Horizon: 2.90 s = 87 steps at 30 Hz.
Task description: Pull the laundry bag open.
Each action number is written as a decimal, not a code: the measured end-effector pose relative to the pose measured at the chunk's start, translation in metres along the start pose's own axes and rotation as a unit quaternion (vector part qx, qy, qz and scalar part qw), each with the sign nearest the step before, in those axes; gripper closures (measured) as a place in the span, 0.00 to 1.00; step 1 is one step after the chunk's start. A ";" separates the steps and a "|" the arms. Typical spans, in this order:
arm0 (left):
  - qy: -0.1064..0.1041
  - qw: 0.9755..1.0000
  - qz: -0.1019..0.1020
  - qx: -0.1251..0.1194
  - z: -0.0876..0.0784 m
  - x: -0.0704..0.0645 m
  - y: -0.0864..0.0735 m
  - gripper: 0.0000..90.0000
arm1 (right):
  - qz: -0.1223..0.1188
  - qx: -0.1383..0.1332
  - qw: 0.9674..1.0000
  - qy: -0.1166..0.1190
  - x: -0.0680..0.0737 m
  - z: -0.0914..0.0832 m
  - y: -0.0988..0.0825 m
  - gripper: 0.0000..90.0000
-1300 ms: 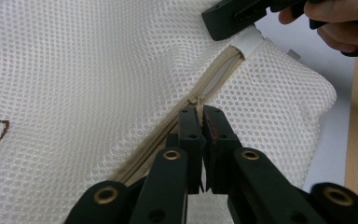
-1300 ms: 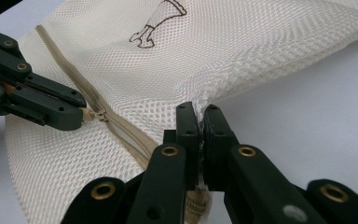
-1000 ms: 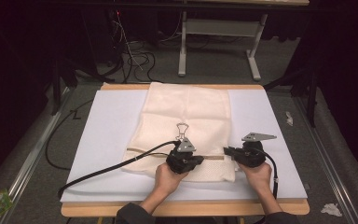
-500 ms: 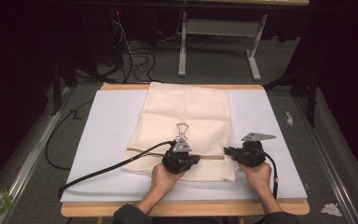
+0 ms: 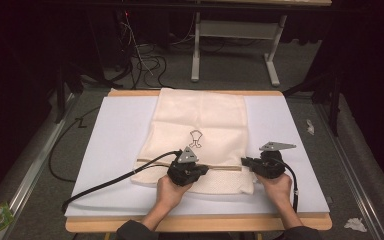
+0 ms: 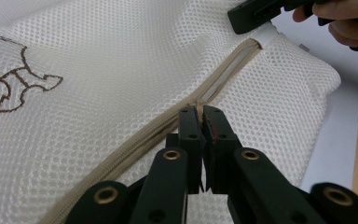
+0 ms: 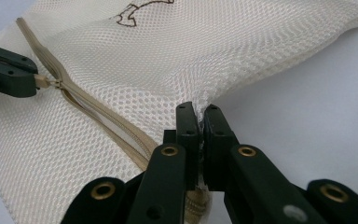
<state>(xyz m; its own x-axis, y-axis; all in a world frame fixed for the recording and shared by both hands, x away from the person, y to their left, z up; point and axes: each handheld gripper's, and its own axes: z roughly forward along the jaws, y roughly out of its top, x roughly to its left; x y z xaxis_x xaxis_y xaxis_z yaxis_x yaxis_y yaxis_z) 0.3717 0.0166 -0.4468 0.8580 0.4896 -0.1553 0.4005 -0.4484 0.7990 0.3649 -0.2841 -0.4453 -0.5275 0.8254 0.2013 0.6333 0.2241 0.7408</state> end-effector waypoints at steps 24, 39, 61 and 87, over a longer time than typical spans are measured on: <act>0.012 1.000 -0.013 -0.010 -0.014 0.010 -0.007 0.97 | -0.003 0.003 1.000 -0.009 -0.002 0.002 0.001 0.98; 0.013 1.000 -0.016 -0.015 -0.020 0.012 -0.009 0.97 | -0.005 0.004 1.000 -0.007 -0.002 0.003 0.001 0.98; 0.020 0.999 -0.024 -0.024 -0.030 0.017 -0.013 0.97 | -0.005 0.005 1.000 -0.010 -0.001 0.004 0.003 0.98; 0.027 0.999 -0.032 -0.031 -0.041 0.023 -0.017 0.97 | -0.009 0.008 1.000 -0.013 0.000 0.003 0.006 0.98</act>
<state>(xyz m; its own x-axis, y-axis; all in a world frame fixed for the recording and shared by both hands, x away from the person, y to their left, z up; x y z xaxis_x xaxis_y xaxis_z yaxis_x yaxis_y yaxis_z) 0.3708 0.0663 -0.4404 0.8119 0.5565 -0.1765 0.4318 -0.3691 0.8230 0.3705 -0.2811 -0.4432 -0.5240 0.8345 0.1704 0.6328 0.2475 0.7337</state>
